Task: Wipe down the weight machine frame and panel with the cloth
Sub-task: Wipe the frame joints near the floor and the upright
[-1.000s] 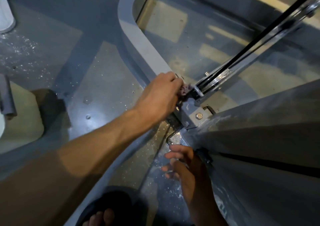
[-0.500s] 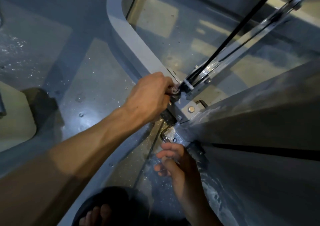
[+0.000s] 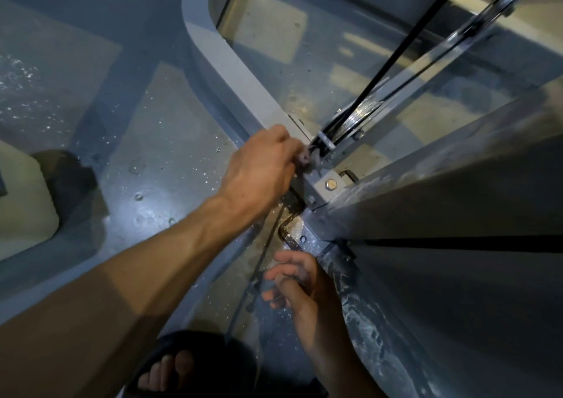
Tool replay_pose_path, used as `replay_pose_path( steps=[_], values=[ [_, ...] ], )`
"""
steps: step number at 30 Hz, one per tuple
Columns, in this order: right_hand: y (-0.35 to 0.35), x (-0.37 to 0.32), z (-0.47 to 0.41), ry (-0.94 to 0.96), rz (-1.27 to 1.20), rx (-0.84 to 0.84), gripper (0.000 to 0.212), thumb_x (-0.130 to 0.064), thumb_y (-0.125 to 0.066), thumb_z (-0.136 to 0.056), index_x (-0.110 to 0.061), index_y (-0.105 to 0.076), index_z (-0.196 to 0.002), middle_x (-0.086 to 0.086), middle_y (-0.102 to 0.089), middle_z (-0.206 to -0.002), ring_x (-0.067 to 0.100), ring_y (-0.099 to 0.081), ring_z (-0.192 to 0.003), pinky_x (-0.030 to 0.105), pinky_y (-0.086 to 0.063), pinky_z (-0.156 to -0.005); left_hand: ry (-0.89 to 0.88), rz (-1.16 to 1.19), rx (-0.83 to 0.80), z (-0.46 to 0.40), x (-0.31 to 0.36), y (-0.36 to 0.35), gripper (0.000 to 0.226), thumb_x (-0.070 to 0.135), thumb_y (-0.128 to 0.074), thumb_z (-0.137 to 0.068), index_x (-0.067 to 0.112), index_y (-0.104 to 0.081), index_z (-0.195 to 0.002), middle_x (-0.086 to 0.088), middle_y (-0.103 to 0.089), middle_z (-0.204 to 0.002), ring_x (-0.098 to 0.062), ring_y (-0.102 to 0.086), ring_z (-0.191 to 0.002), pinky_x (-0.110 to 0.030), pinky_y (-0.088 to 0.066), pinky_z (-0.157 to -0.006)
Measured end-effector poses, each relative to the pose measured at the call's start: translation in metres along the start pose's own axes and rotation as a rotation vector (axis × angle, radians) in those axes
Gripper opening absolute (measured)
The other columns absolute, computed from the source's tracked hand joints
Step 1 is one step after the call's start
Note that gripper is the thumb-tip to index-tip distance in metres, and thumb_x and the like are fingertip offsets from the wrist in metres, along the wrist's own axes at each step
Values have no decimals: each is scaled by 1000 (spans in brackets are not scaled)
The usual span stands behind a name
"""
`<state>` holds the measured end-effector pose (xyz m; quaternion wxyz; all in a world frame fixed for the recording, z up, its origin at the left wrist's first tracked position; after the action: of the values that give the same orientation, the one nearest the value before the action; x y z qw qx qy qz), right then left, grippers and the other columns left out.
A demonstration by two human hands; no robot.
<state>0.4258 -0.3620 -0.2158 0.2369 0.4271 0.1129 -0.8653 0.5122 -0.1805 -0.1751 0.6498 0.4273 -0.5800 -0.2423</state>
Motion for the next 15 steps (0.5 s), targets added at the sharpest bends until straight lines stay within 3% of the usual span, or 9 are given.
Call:
replay_pose_path(
  steps=[2,4,7,8,10,12,15],
  values=[
    [-1,1,3,-8,14,-10,32,-20,-59,-78,-12,-64,-109,11,-73,-89,17,-67,-61,24,-51,-60,34,47,34,-1,0,-2,23,25,-55,-103,20,-67,-122,7,-55,-105,-11,-54,-93,-26,-50,-80],
    [-3,1,5,-15,14,-16,34,-20,-58,-77,-10,-63,-109,12,-73,-87,16,-66,-61,24,-51,-60,-54,90,-77,13,17,-19,15,26,-55,-104,23,-64,-115,15,-55,-98,-3,-58,-88,-17,-49,-81],
    [-3,0,5,-11,8,-25,33,-21,-58,-78,-11,-63,-108,8,-73,-84,16,-66,-62,24,-50,-60,-172,209,-143,24,24,-30,15,21,-50,-102,23,-63,-110,-8,-64,-113,-28,-62,-106,-49,-53,-92],
    [-3,1,5,-7,8,-29,32,-20,-57,-78,-11,-63,-108,7,-73,-83,16,-66,-62,24,-50,-60,-138,166,-139,22,21,-25,16,21,-52,-102,22,-67,-109,-6,-64,-111,-25,-62,-100,-47,-53,-90],
    [-2,2,6,-10,10,-36,32,-20,-57,-78,-11,-63,-108,6,-73,-82,16,-66,-62,23,-50,-60,-47,175,-50,10,13,-9,15,29,-55,-103,22,-69,-102,7,-57,-95,-8,-55,-81,-29,-52,-77],
    [-2,4,8,-24,11,-35,34,-20,-57,-77,-10,-64,-109,6,-73,-81,16,-66,-61,23,-50,-59,-29,175,-9,5,21,2,17,40,-55,-102,27,-65,-100,14,-54,-84,2,-51,-70,-13,-42,-66],
    [-2,5,8,-27,27,-33,34,-21,-57,-77,-9,-64,-108,8,-74,-80,17,-66,-63,23,-50,-59,-64,197,-87,4,39,-2,17,40,-57,-103,27,-68,-101,15,-60,-75,5,-54,-60,-8,-39,-57]
  ],
)
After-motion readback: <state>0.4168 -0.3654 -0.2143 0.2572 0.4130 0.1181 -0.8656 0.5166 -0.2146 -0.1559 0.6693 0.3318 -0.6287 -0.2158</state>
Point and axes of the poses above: each hand's wrist, its own z-axis away from the middle knuckle, its own y-axis out of the back of the hand, x = y × z, the point moved 5 cm from there along -z, towards the middle knuckle
